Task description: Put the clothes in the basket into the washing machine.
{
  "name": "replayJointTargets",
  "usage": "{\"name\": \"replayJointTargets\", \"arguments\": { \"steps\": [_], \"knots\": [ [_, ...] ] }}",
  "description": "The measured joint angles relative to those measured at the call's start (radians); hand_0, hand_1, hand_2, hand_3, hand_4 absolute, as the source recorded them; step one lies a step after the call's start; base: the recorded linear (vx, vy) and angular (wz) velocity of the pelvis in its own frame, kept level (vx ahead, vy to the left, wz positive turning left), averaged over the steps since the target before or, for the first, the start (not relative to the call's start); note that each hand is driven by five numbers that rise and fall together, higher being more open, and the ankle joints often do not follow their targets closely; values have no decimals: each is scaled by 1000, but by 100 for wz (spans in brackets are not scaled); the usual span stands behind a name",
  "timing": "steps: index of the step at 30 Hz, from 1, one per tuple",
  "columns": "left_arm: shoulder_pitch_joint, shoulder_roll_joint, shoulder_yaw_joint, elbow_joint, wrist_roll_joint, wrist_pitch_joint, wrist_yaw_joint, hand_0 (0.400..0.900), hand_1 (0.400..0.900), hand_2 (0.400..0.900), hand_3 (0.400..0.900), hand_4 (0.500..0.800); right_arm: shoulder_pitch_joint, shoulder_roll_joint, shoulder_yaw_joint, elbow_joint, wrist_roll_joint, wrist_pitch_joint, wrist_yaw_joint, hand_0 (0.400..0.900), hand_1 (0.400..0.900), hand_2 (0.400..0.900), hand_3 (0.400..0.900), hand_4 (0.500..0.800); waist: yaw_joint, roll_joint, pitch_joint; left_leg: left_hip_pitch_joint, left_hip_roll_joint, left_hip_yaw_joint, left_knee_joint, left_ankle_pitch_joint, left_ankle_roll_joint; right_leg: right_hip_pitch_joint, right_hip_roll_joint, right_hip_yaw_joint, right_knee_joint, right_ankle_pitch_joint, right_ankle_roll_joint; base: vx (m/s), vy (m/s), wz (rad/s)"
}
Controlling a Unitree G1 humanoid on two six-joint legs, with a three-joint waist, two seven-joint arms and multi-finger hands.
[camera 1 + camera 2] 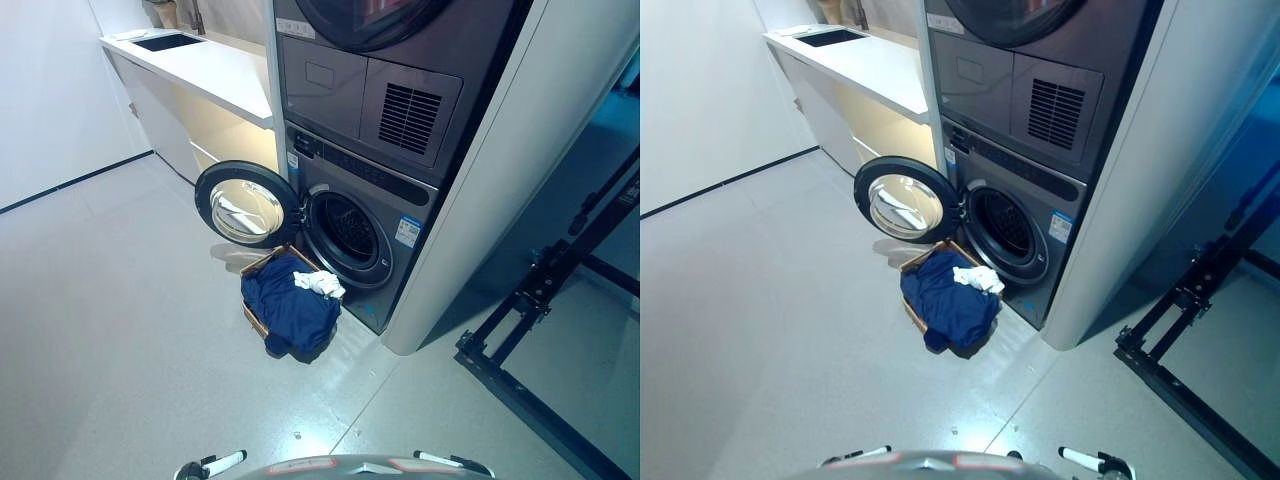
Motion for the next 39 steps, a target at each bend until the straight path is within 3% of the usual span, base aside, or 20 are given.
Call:
{"name": "replayJointTargets", "arguments": {
  "steps": [30,37,39],
  "knots": [
    [1,0,-7,1,18,0,-1,900,900,900,900,800,1,0,0,1,0,2,9,900,900,900,900,800,0,-7,17,0,2,4,0,-3,-1,-2,1,2,0,-1,-1,1,-3,0],
    [-10,6,-6,0,16,0,1,900,900,900,900,800,-27,-3,2,-4,0,1,12,900,900,900,900,800,-2,7,61,-31,15,14,9,3,-12,-39,12,-5,6,3,-10,-49,-146,3],
    [-33,12,-6,0,13,0,2,900,900,900,900,800,-44,-2,3,-3,0,1,14,900,900,900,900,800,1,8,88,-87,21,9,92,-27,-25,-69,11,-20,37,-12,-29,15,-263,32]
  ]
}}
